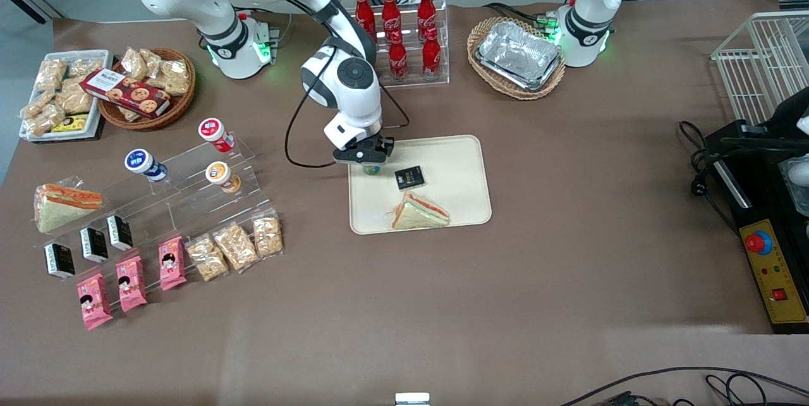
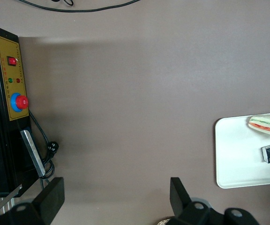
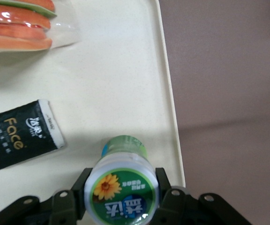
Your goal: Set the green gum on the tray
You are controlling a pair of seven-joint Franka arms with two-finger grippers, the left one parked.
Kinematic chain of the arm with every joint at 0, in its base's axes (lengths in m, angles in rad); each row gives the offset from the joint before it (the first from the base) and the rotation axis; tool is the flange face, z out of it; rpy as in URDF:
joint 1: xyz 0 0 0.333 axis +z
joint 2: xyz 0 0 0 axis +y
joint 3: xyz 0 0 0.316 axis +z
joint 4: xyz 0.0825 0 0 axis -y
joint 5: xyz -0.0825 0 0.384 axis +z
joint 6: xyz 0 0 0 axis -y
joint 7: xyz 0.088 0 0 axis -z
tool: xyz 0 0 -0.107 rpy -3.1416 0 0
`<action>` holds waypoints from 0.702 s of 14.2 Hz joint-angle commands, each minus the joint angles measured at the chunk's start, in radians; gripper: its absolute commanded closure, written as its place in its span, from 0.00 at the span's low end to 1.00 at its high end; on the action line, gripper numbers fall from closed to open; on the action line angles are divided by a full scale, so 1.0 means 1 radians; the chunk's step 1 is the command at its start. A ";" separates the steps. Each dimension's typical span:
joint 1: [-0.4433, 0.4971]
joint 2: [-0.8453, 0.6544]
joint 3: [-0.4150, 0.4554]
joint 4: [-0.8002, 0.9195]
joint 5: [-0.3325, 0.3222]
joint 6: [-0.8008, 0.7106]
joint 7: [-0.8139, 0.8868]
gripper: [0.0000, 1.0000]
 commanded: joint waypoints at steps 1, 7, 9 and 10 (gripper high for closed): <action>-0.012 0.027 0.000 0.009 -0.029 0.031 0.029 0.44; -0.021 -0.094 -0.003 0.012 -0.029 -0.027 0.009 0.00; -0.047 -0.215 -0.009 0.027 -0.029 -0.189 -0.046 0.00; -0.110 -0.284 0.000 0.044 -0.018 -0.281 -0.102 0.00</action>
